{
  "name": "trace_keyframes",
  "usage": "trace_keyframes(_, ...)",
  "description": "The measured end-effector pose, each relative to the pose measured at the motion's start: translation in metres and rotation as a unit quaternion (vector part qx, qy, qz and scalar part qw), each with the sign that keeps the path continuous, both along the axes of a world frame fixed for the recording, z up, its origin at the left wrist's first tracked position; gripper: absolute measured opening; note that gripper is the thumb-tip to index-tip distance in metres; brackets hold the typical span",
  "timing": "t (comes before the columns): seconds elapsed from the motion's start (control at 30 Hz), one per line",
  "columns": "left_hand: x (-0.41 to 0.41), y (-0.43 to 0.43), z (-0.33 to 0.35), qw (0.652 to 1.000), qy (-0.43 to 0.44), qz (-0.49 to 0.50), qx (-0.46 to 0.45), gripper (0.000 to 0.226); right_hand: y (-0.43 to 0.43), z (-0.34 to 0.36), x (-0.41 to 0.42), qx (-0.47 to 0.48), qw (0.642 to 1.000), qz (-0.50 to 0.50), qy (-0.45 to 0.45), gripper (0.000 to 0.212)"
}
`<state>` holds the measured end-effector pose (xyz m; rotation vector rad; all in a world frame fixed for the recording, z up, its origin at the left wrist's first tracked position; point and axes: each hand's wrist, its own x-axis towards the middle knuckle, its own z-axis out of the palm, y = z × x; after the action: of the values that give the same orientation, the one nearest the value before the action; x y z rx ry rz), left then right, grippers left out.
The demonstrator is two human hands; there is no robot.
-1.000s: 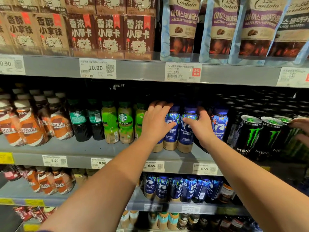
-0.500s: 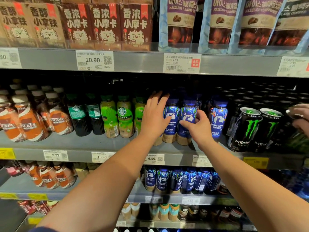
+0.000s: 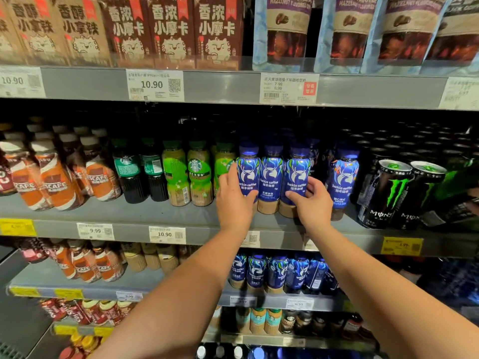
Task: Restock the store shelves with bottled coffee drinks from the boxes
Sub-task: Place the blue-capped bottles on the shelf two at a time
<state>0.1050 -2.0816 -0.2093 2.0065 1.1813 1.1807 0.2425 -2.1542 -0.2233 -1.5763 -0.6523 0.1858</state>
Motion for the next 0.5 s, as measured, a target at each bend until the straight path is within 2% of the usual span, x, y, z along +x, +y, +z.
trace_keyframes(0.2,0.003,0.0,-0.004,0.998,-0.047,0.012,-0.039,0.065,0.0,-0.008,0.003,-0.022,1.0,-0.003,-0.01,0.055)
trace_keyframes(0.5,0.0,0.003,-0.02,0.998,-0.01,0.018,-0.058,0.045,0.003,-0.01,0.006,-0.047,0.998,-0.034,-0.015,0.054)
